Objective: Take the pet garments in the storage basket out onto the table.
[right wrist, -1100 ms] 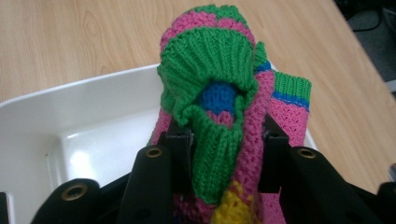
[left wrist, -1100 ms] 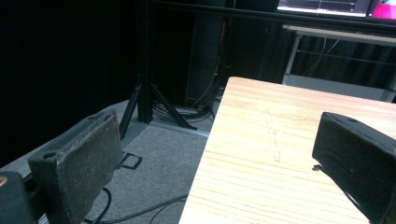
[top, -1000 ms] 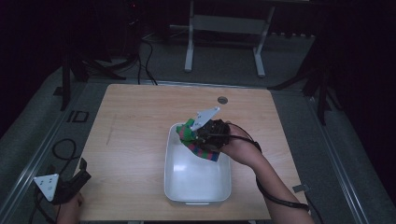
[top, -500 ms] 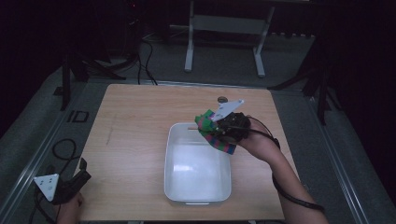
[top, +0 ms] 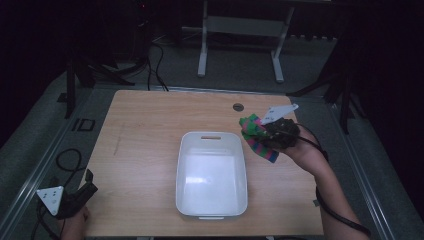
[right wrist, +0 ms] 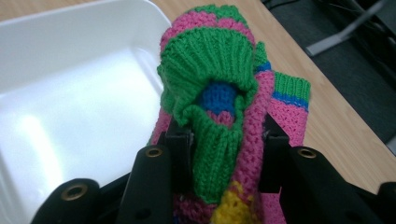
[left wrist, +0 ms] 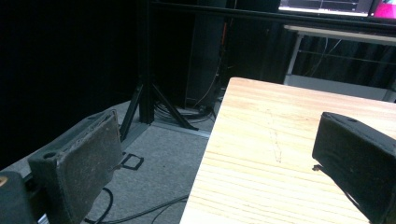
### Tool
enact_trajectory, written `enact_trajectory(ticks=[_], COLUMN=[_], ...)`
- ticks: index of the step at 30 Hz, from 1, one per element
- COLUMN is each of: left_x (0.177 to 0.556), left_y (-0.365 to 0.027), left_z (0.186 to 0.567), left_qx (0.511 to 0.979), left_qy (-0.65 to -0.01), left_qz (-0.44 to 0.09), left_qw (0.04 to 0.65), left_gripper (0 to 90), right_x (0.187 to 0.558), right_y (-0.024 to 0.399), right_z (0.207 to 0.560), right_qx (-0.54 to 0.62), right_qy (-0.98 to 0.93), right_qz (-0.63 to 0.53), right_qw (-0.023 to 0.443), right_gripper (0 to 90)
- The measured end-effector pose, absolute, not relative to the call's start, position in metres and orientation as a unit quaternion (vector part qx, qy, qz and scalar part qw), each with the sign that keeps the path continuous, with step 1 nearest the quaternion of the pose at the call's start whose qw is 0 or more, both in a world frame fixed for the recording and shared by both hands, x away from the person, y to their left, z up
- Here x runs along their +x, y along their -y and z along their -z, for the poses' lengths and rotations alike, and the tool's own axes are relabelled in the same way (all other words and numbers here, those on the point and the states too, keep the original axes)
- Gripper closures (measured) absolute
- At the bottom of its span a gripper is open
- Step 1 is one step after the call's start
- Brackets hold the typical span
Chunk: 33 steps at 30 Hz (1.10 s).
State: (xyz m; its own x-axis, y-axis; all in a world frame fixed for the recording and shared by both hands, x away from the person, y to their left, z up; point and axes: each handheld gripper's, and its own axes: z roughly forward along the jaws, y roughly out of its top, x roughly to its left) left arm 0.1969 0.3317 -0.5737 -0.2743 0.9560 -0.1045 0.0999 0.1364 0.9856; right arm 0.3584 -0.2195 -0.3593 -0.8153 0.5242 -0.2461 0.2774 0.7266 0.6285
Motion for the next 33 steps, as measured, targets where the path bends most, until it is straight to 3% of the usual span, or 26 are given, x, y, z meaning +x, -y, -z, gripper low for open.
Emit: enact_trajectory(ticks=[5, 15, 33], left_x=[0.197, 0.197, 0.197], left_y=[-0.332, -0.331, -0.331], left_z=[0.574, 0.574, 0.574], left_qx=[0.425, 0.425, 0.425], left_qy=[-0.622, -0.622, -0.62], left_qz=[-0.501, -0.502, -0.502], left_qw=[0.426, 0.426, 0.427], left_gripper=[1.9, 1.9, 1.8], right_x=[0.361, 0.366, 0.399], right_y=[0.249, 0.266, 0.265], right_z=[0.361, 0.374, 0.446], right_qx=[0.253, 0.273, 0.3], right_qy=[-0.897, -0.891, -0.89], right_qz=[-0.293, -0.293, -0.283], right_qw=[0.211, 0.215, 0.196], right_gripper=[65.2, 64.9, 64.6])
